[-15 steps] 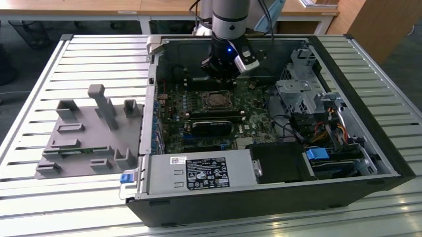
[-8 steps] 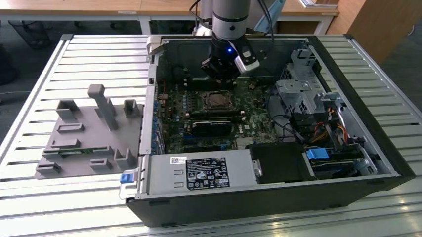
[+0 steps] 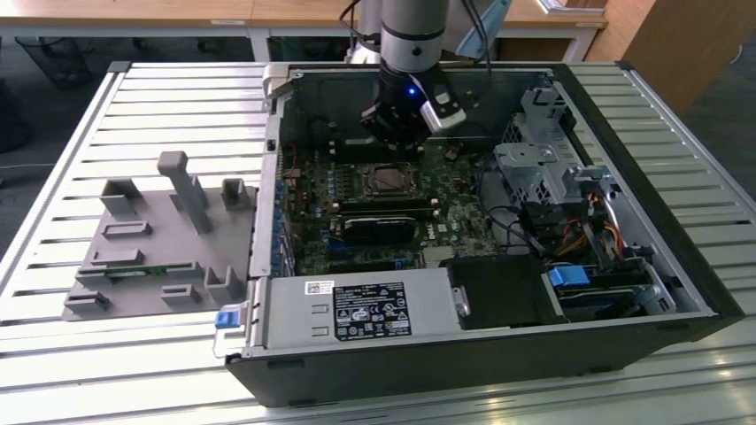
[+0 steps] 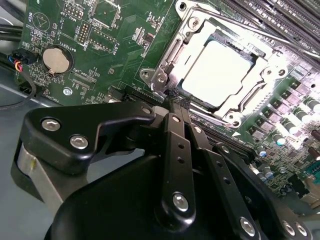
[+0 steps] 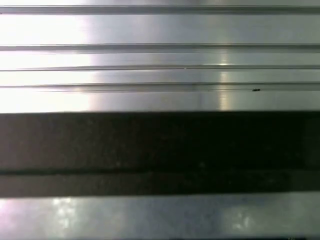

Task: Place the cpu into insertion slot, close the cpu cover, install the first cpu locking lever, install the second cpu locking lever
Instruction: 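Install the second cpu locking lever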

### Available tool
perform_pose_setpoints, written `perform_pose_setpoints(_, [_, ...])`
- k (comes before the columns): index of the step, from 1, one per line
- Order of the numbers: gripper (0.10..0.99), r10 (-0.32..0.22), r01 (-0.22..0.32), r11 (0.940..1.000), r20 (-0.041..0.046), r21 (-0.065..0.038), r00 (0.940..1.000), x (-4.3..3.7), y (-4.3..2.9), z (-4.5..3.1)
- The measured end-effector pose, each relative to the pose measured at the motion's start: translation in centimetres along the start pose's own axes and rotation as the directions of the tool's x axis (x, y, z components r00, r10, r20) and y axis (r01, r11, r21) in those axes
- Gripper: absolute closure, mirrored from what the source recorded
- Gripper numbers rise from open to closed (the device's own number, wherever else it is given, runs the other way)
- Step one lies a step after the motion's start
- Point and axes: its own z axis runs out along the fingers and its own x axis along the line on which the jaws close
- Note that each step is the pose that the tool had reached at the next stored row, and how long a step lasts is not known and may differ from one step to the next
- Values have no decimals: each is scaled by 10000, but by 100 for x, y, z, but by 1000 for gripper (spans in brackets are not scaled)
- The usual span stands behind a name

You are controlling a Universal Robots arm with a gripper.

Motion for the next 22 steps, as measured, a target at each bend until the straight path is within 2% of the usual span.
perform_pose_setpoints(6, [980,0,0,10000,0,-1,10000,-2,-28,-1])
perform_pose_setpoints(14, [980,0,0,10000,-1,3,10000,-5,-111,-11])
perform_pose_setpoints(22, [980,0,0,10000,-4,-35,10000,-10,-109,-184])
